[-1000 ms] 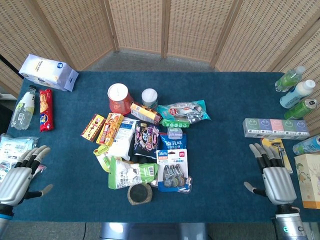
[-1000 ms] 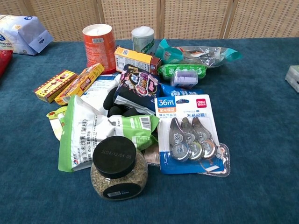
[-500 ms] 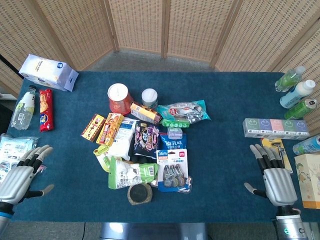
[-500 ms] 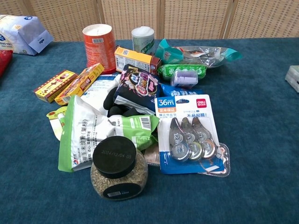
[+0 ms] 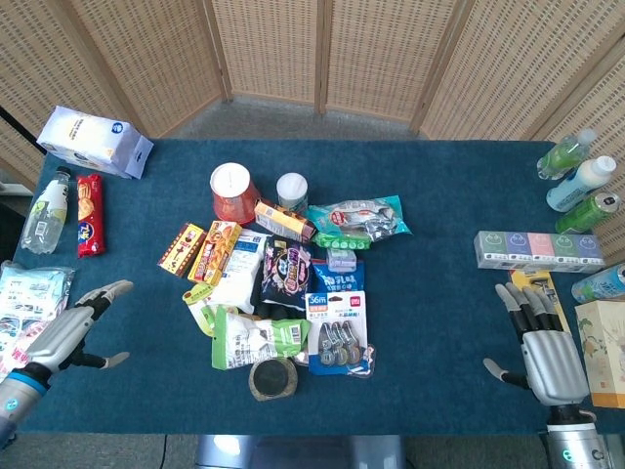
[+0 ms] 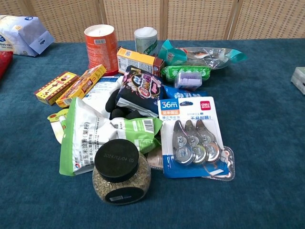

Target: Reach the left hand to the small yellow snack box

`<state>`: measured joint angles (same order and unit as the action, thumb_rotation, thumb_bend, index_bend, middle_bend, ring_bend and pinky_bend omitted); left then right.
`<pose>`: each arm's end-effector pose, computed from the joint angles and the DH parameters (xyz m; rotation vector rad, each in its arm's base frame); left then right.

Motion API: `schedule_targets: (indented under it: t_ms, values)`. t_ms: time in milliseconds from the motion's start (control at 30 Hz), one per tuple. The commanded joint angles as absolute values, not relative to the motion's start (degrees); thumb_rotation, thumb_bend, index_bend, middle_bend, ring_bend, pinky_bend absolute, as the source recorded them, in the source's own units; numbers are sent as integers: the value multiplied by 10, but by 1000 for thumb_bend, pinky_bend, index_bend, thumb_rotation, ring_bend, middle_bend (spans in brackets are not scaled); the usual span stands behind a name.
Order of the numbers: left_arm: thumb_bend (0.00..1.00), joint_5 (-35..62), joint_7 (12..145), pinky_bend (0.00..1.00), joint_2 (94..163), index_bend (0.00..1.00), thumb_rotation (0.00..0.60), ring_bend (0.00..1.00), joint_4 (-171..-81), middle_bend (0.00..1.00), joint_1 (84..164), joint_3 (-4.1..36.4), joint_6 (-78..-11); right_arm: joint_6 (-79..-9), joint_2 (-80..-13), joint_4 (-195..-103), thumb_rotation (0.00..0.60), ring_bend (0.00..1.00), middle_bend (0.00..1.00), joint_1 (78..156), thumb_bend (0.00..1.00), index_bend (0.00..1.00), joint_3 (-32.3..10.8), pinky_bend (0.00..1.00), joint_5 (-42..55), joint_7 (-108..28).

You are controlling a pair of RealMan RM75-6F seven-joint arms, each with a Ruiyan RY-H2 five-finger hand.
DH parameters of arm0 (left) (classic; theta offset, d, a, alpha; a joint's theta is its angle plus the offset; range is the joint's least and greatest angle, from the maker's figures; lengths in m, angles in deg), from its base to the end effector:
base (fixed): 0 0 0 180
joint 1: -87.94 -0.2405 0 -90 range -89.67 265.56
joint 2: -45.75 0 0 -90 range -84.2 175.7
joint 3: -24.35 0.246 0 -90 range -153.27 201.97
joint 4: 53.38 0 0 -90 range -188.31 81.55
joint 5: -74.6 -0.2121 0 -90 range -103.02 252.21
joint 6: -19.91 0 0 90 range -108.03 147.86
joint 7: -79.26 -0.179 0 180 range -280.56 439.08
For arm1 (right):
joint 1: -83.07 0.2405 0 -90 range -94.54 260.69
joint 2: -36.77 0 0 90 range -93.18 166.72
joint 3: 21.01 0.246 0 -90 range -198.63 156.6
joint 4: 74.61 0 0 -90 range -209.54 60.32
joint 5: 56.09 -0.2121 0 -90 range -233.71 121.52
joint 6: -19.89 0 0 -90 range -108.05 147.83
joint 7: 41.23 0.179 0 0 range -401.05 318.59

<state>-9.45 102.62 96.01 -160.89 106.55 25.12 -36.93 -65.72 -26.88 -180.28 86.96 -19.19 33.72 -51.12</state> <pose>-0.2590 0.2402 0.1152 -1.5773 -1.5465 -0.8974 -0.2471 -0.2025 0.1331 1.4352 -0.9270 0.9717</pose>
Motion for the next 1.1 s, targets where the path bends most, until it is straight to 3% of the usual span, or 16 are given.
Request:
schedule_targets:
  t_ms: [33,600,1100]
  values:
    - [266,-79,1066,0,980,0,600,85,-1578,28,1098,237,-328,-661,-265,-1804,600,0,0,867,152,0,-193,0,338,-510]
    - [268,-101,1304,0,1086,0,600,112,-1436,44,1192,215,-207,-688,-249,-1817,600,0,0,846,151,0,-196,0,341,-511]
    - [267,-163,1500,0,1136,0,600,127,-1360,48,1242,244,-200,-705,-240,-1816,600,0,0,834,153,0,-197,0,350,-490]
